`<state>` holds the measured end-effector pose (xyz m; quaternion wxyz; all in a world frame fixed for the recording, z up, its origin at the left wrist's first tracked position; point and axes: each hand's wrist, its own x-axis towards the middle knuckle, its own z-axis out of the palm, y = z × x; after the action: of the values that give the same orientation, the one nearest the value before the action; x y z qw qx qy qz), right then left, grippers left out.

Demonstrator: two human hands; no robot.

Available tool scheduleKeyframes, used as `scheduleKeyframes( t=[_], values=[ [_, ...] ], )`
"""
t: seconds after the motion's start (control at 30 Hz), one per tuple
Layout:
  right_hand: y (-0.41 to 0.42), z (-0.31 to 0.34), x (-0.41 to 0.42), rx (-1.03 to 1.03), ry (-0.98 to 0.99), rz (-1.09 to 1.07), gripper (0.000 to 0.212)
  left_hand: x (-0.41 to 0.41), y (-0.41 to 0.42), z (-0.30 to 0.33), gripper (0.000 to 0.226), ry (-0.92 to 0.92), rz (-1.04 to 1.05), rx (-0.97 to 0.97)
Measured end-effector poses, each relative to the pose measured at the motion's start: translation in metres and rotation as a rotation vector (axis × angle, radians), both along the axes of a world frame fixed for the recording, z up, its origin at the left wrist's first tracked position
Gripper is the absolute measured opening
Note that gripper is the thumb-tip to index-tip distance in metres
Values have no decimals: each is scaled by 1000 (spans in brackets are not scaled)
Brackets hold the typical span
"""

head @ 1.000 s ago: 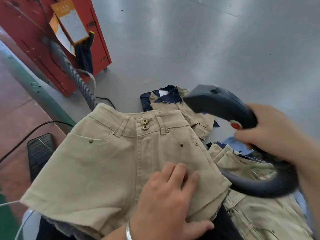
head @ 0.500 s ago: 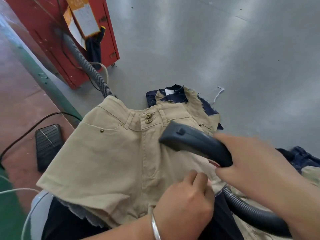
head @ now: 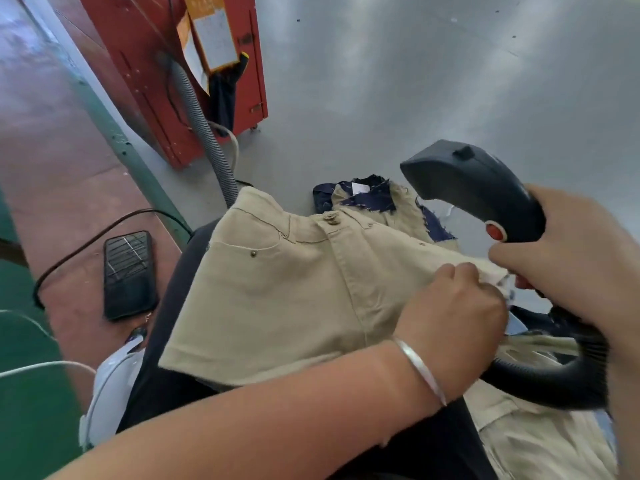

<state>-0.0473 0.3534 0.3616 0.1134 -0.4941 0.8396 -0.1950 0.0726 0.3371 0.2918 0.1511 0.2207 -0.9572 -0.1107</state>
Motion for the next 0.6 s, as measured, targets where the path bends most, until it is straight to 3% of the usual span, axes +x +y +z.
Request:
scheduleKeyframes(
  t=[0.1,0.17,0.2,0.3,0.6],
  values=[
    [23,8,3,32,-23,-42,26,-1,-7,-4,24,-27,-3,-92],
    [41,9,5,54,10,-37,33,26,-3,0,38,-120,13,-53],
    [50,7,4,76,12,-21,37,43,1,4,32,-156,32,-13],
    [74,-7,2,193,9,-1,41,86,19,-5,17,-65,70,66],
    [72,-11,39,408,173,150,33,86,40,-40,52,-40,15,-58]
  ],
)
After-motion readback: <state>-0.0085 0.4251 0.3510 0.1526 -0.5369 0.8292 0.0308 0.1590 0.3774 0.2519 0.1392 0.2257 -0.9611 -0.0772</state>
